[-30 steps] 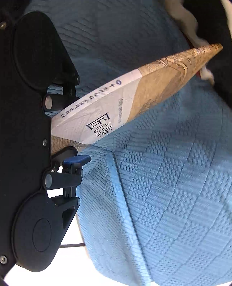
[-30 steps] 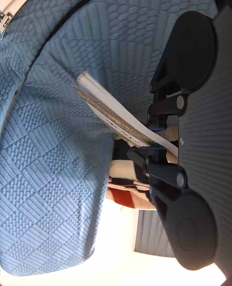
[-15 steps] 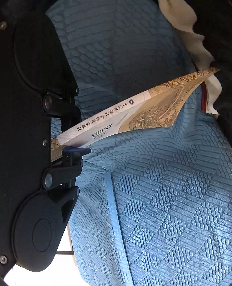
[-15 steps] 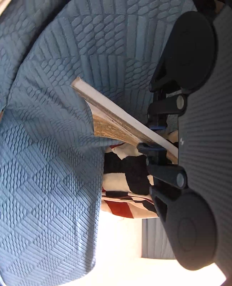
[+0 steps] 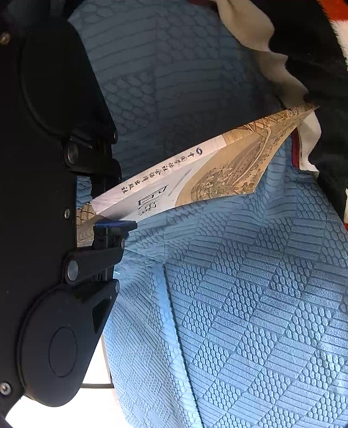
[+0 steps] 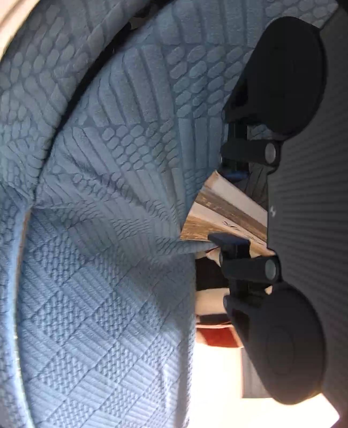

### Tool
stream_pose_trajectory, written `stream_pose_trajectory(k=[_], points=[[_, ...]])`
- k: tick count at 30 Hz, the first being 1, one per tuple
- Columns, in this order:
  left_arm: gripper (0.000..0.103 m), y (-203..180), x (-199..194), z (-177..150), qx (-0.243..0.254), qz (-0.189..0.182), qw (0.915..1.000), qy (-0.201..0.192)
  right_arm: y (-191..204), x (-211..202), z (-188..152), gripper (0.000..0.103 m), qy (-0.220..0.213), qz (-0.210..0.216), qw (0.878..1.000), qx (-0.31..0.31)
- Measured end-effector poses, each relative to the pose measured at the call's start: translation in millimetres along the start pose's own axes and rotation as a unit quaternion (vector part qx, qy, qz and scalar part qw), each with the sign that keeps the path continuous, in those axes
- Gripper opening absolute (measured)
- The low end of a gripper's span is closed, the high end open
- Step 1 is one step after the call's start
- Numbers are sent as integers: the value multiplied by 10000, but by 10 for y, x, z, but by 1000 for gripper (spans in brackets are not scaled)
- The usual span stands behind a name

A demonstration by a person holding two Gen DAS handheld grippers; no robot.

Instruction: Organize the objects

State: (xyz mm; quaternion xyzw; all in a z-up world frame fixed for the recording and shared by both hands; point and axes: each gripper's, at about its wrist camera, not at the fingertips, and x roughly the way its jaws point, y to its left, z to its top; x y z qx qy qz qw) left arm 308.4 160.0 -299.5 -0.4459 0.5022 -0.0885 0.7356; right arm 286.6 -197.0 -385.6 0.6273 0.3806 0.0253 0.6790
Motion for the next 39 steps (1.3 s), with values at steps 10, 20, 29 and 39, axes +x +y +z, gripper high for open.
stream_pose_trajectory(k=[10, 20, 29, 39], points=[[14, -26, -109, 17, 199, -71, 9997, -110, 290, -121, -101, 16, -149, -38, 9958, -905], [15, -236, -412, -51, 567, -536, 9968, -180, 851, -643, -269, 15, -288, 129, 9750, -2198], [16, -796, -542, -154, 1199, -975, 9879, -157, 1233, -1215, -281, 15, -871, 309, 9553, -2809], [16, -1133, -252, -352, 1606, -1143, 9800, 287, 1222, -1630, -233, 15, -1432, 32, 9381, -3155]])
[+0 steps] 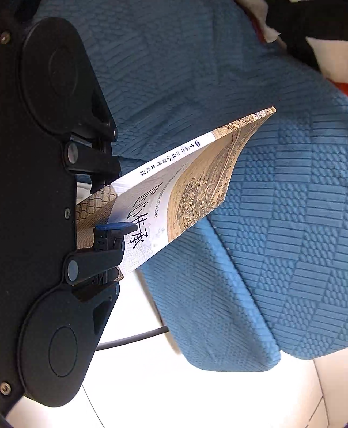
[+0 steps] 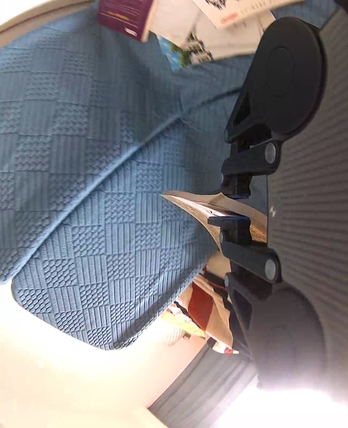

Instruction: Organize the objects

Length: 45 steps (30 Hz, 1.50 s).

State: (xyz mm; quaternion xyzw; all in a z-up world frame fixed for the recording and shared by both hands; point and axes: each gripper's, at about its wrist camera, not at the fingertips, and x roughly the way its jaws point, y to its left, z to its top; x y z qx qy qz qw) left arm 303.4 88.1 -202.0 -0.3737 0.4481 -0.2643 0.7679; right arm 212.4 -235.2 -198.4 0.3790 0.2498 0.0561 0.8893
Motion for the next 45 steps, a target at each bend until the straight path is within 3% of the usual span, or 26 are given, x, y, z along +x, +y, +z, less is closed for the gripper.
stream_pose_trajectory(k=[8, 23, 34, 45], points=[[16, 174, 406, -134, 30, -17, 9991, 421, -279, -35, -152, 15, -5, -394, 9992, -34], [17, 361, 846, -180, 485, 564, 9922, 996, -617, 126, -510, 16, 158, -781, 9968, -61], [19, 488, 893, -290, 653, 1038, 9857, 1155, -680, 179, -718, 17, 440, -901, 9949, -146], [30, 553, 796, -401, 846, 1636, 9757, 1190, -674, 251, -840, 19, 729, -910, 9930, -183]])
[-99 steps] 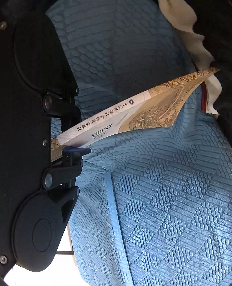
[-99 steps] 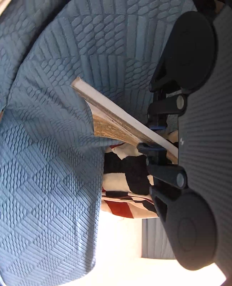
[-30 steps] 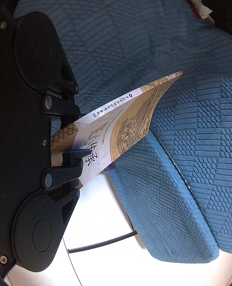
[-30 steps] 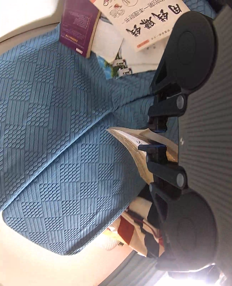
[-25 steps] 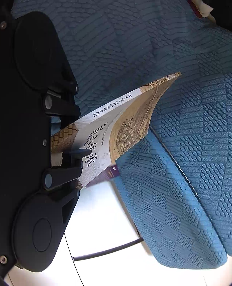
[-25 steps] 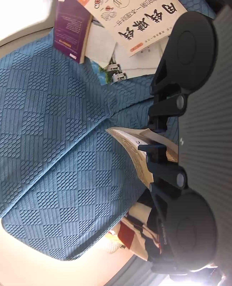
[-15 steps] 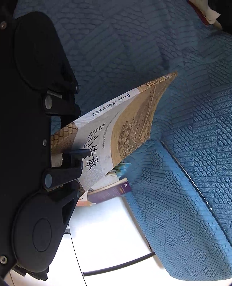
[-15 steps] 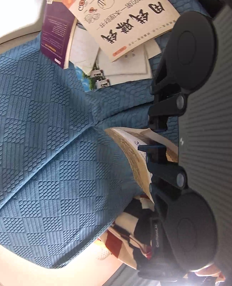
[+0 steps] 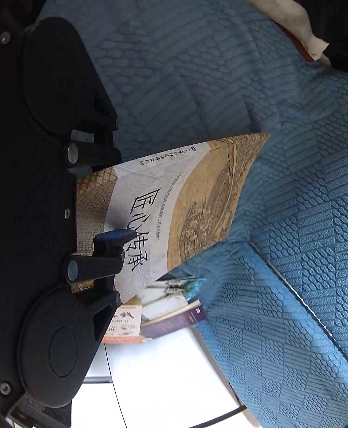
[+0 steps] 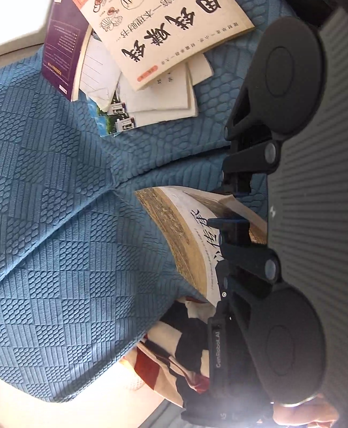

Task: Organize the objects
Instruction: 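Stand the tan book against the seat back and open the left tool, then pull the open left tool back from the standing book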

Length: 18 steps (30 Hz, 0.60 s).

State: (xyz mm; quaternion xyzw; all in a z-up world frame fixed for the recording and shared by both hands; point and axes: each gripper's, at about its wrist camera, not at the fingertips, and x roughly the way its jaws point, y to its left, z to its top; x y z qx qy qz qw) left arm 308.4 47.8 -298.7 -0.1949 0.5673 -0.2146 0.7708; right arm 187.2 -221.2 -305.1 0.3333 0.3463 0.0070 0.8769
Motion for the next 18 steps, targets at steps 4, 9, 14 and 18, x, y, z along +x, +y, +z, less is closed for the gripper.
stream_pose_trajectory(k=[4, 9, 14, 18], points=[[43, 33, -23, -3, -43, 364, 9993, 96, 26, 29, -4, 21, 159, 23, 9999, -31], [63, 113, -184, -29, -71, 864, 9962, -40, 115, 35, -8, 25, 347, -73, 9990, -284], [66, 166, -354, -53, -138, 879, 9955, -327, 120, -17, -1, 54, 334, -334, 9979, -449], [62, 232, -363, -58, -266, 837, 9957, -288, 148, -60, 50, 54, 289, -359, 9976, -515]])
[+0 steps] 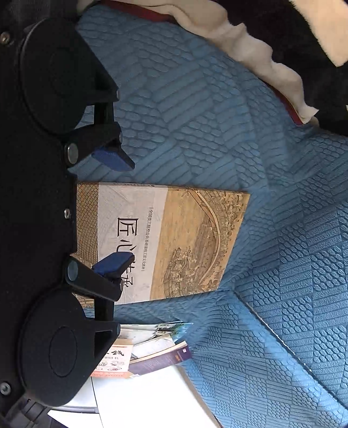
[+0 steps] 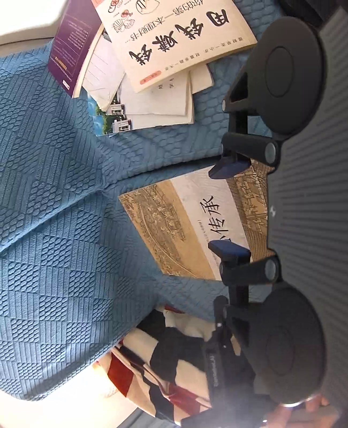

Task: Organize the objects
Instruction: 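Pull the open left tool back from the standing book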

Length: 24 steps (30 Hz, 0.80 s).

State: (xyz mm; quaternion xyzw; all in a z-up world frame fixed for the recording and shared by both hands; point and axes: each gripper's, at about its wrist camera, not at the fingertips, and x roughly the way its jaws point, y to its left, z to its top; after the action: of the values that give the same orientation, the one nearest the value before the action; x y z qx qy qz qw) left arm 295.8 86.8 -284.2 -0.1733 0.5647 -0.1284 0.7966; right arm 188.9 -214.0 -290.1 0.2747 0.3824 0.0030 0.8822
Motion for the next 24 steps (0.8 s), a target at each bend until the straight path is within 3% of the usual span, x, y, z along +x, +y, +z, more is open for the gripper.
stream_pose_trajectory(k=[4, 6, 10, 15, 18, 24], points=[[53, 28, 115, -3, -62, -173, 9996, 223, 99, 55, 5, 54, 13, -166, 9991, -385], [47, 13, 194, -17, -31, -70, 9994, 342, 148, 133, -24, 54, 88, -225, 9978, -613], [45, -31, 295, -73, 108, 160, 9988, 459, 200, 295, -108, 52, 128, -701, 9897, -1242], [44, -57, 363, -132, 200, 310, 9981, 490, 99, 438, -139, 51, 343, -786, 9899, -1129], [46, -59, 379, -143, 211, 344, 9981, 474, 101, 499, -176, 41, 463, -870, 9868, -1283], [46, -102, 375, -165, 413, 431, 9972, 450, 91, 466, -178, 34, 446, -848, 9874, -1260]])
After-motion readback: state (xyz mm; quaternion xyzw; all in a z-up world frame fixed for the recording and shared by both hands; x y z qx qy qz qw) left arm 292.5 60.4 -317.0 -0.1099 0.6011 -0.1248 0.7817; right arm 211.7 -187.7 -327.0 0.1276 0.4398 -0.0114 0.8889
